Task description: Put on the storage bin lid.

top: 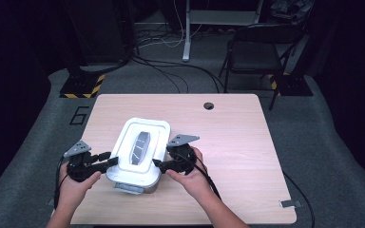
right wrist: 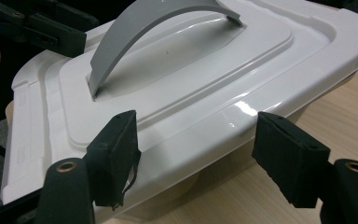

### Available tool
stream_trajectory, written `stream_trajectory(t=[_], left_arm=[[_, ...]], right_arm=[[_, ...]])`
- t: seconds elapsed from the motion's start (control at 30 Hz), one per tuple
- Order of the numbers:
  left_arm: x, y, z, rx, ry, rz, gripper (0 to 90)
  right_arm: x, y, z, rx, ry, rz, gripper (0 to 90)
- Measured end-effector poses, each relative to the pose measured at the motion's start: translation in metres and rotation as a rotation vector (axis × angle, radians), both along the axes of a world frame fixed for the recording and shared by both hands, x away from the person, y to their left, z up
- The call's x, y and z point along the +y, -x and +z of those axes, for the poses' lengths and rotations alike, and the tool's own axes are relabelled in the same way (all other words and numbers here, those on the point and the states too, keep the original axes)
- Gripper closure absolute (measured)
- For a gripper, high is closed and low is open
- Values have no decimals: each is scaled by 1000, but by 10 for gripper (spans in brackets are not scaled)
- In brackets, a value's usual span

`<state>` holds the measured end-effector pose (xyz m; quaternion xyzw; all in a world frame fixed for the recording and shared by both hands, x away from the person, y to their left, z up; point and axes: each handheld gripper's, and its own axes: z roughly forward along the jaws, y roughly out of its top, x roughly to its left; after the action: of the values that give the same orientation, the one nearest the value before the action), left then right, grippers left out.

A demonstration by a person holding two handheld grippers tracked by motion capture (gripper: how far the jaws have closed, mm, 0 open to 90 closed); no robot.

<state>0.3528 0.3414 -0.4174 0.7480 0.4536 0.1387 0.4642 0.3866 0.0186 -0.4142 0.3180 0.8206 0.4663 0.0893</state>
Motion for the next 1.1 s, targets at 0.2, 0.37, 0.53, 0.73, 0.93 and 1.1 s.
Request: stream_trajectory(t=[0.2,0.37,0.53,0.73,0.93,1.1], left_arm=[[-2,-8,-3,-13,24,1,525],[-2,-15,-6,-14,37,9,511],[-4,-23,-7,-23,40,17,512],[-7,-35,-5,-40,11,21,511],[-8,-43,-7,-43,23,18,511],[-9,-48,-8,-54,22,20,512]], right_arm=[[-3,4,-2,13,-18,-19,328],[1,10,-1,-4,-9,-11,326],[-1,3,-3,17,-33,-32,323],[-2,-12,-4,-8,-23,-52,324],[-4,-29,-7,-19,-26,-70,324],[-5,-41,-9,-16,-36,-93,324]])
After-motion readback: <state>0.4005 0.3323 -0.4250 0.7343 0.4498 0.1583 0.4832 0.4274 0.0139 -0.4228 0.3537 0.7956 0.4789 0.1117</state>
